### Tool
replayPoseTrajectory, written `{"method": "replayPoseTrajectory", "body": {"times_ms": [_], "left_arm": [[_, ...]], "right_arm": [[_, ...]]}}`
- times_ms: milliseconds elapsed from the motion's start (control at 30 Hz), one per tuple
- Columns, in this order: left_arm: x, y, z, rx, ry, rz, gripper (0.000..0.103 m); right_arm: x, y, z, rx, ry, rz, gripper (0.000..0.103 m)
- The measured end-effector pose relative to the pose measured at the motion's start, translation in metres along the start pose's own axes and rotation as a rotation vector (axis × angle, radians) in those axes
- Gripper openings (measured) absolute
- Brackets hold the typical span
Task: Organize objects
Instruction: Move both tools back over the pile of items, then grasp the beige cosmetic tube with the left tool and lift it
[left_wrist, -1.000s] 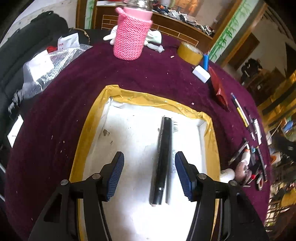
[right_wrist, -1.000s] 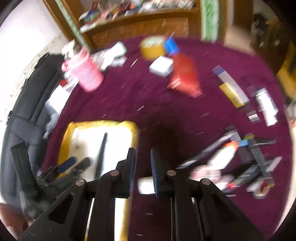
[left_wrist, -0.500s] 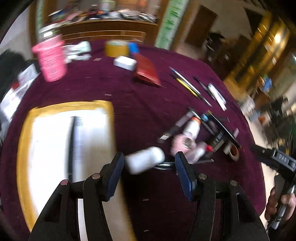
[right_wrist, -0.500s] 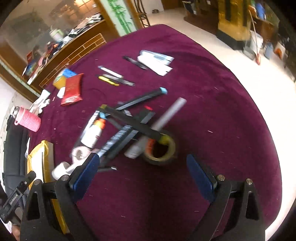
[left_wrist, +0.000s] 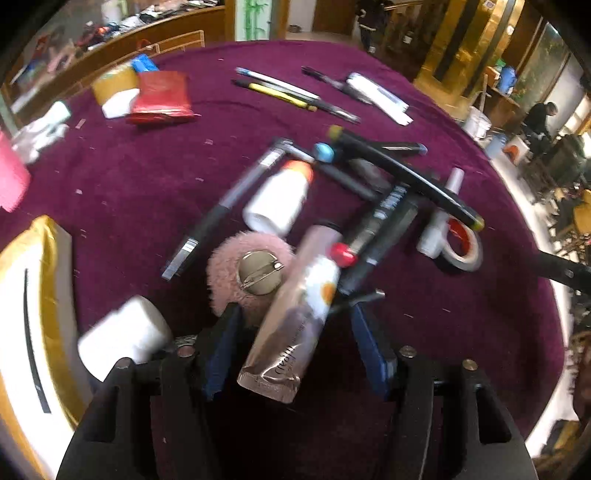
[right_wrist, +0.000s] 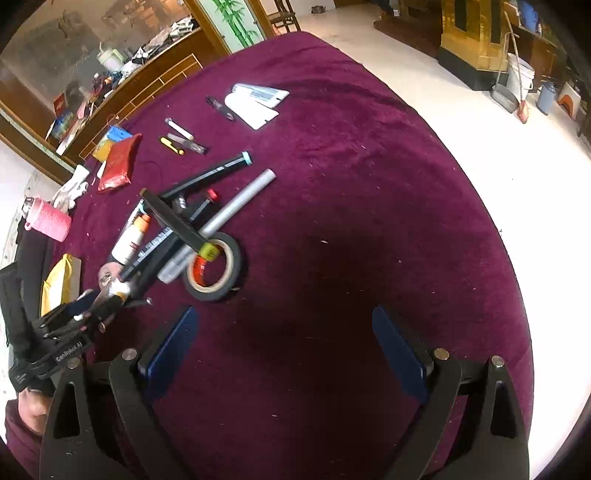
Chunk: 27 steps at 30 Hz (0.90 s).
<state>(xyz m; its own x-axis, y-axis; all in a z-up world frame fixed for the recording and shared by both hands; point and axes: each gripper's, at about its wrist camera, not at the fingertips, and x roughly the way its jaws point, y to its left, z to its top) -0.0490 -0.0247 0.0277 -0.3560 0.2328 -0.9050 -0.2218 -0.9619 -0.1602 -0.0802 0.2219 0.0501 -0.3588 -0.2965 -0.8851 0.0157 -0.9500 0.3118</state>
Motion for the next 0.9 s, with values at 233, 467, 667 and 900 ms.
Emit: {"method": "replayPoseTrajectory", "body": {"times_ms": [233, 467, 667, 900], "left_arm": [[-0.017, -0.004, -0.006, -0.064, -0.013, -0.119, 0.055], [-0.003, -0.010, 0.003, -0.055, -0.009, -0.033, 0.026], [0.003, -0.007, 0.011, -0.100, -0.014, -0.049, 0.014], [0.026, -0.013, 0.032, -0.115, 0.005, 0.047, 0.048]], "right_arm": [[0.007, -0.002, 0.009, -0.040, 0.027, 0.034, 0.096], [0.011, 0.008, 0.012, -0.100, 0.041, 0.058, 0.096], [0.006, 0.013, 0.016, -0.135, 0.032, 0.070, 0.096], [0.007, 0.024, 0.023, -0.176, 0.031, 0.072, 0.096]]}}
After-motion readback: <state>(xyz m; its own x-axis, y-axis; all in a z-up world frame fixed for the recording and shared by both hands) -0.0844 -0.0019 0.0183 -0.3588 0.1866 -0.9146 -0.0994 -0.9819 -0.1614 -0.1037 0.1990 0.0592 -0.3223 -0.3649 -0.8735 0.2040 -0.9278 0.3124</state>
